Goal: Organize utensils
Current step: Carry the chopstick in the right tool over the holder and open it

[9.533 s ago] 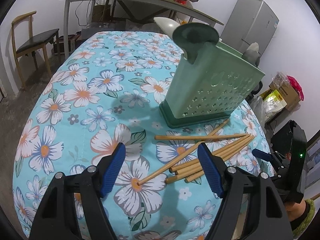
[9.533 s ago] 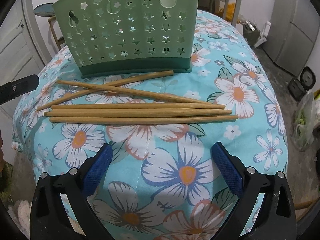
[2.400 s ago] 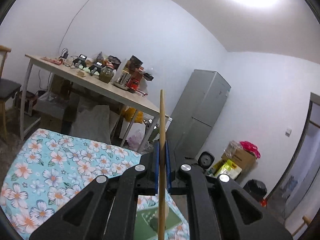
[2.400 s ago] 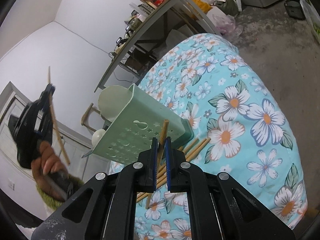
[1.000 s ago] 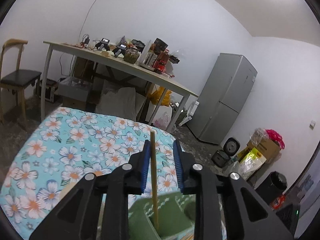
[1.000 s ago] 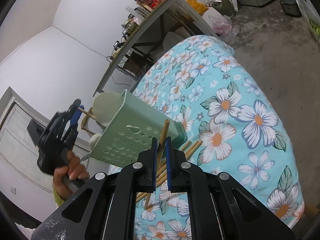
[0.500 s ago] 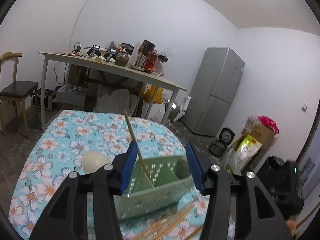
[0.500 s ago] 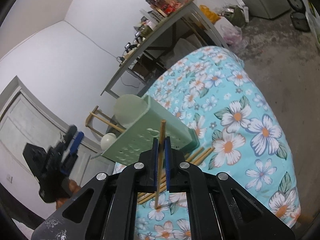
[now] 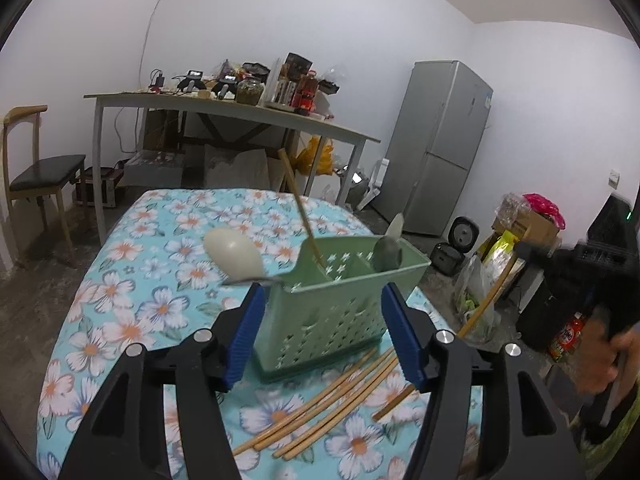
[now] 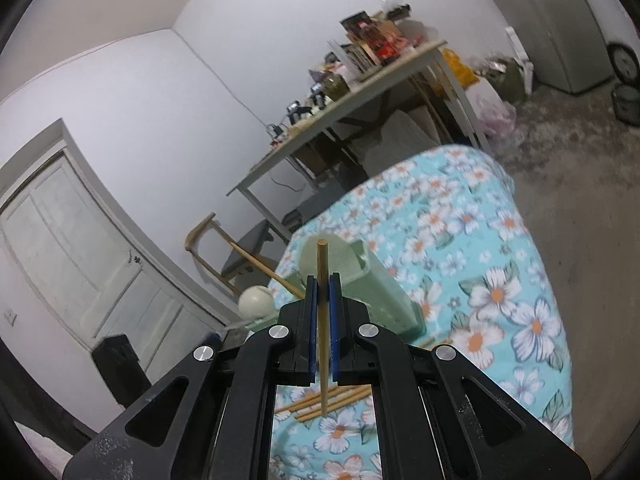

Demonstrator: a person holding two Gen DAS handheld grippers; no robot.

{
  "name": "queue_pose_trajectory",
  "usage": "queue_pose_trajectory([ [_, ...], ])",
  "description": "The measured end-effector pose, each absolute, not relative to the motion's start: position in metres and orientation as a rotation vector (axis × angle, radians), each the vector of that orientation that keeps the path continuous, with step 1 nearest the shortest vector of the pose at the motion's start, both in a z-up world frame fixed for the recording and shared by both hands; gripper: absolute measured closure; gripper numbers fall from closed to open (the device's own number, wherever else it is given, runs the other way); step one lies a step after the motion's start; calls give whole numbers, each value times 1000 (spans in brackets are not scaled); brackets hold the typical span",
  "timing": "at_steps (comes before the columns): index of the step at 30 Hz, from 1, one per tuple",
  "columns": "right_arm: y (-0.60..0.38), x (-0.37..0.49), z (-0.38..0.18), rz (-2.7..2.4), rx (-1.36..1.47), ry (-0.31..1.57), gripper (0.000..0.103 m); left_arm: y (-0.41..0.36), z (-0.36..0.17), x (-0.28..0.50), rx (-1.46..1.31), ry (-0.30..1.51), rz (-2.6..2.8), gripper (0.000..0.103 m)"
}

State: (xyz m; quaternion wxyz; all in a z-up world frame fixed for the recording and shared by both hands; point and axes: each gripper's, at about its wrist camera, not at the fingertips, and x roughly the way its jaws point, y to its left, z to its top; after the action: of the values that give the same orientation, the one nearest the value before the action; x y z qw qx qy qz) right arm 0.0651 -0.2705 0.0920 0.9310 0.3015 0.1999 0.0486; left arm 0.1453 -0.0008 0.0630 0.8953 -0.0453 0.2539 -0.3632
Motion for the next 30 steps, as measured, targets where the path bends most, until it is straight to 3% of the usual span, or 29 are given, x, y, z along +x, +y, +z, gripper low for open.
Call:
queue_pose_trajectory([
  [16, -254, 98, 187, 164, 415, 205, 99, 13, 57, 138, -97, 522, -725, 41],
  [24, -235, 132, 190, 86, 263, 194, 99, 20, 54, 139, -110, 529, -709, 41],
  [30, -210, 162, 161, 45, 137, 250, 99, 23, 52, 140, -114, 536, -702, 40],
])
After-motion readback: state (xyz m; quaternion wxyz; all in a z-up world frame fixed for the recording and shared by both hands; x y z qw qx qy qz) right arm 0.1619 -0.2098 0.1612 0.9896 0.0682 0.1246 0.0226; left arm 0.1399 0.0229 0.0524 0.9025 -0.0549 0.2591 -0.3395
